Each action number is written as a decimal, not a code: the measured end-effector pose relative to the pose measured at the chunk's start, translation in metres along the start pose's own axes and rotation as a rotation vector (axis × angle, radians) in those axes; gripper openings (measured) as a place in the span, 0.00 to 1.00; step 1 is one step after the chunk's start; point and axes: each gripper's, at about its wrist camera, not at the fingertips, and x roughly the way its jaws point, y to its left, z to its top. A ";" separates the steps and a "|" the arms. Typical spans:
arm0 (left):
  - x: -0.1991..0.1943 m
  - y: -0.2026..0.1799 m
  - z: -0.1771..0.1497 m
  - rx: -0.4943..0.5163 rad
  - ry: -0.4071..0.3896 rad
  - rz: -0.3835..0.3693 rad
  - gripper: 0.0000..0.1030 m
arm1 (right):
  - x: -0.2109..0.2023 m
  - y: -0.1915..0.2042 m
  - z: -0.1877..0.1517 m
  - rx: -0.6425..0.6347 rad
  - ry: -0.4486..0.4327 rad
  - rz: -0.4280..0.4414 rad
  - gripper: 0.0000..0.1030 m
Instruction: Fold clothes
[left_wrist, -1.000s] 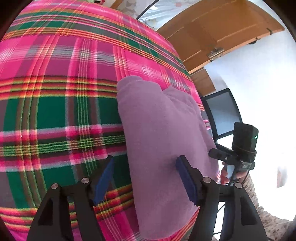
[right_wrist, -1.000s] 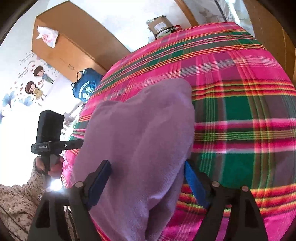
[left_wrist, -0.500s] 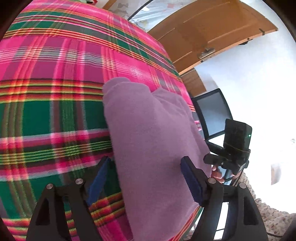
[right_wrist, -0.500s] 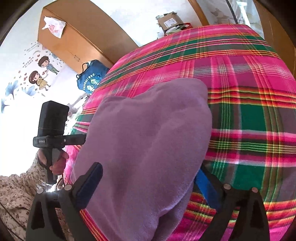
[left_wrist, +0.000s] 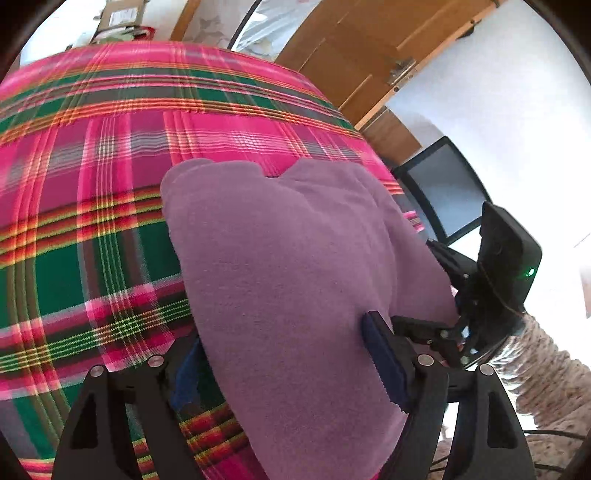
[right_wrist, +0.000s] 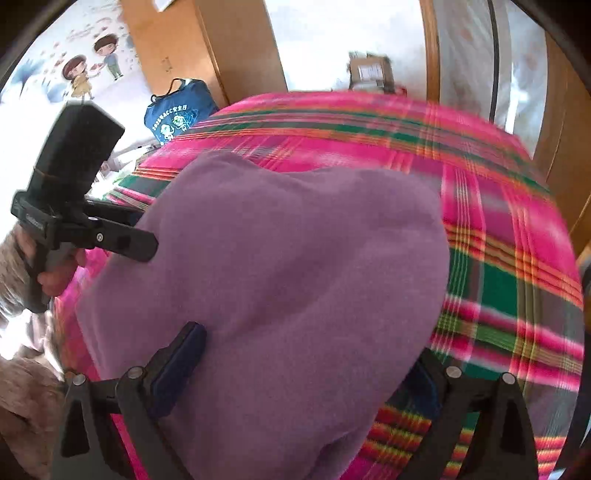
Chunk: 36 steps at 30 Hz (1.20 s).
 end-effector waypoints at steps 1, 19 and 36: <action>0.000 0.001 0.001 -0.010 0.002 -0.006 0.78 | 0.000 0.000 -0.001 -0.001 -0.010 -0.003 0.98; 0.010 0.001 0.011 -0.062 -0.008 -0.027 0.76 | -0.007 -0.027 -0.001 0.151 -0.060 0.040 0.64; 0.011 0.001 0.011 -0.119 -0.024 -0.024 0.49 | -0.010 -0.020 0.001 0.175 -0.096 0.045 0.30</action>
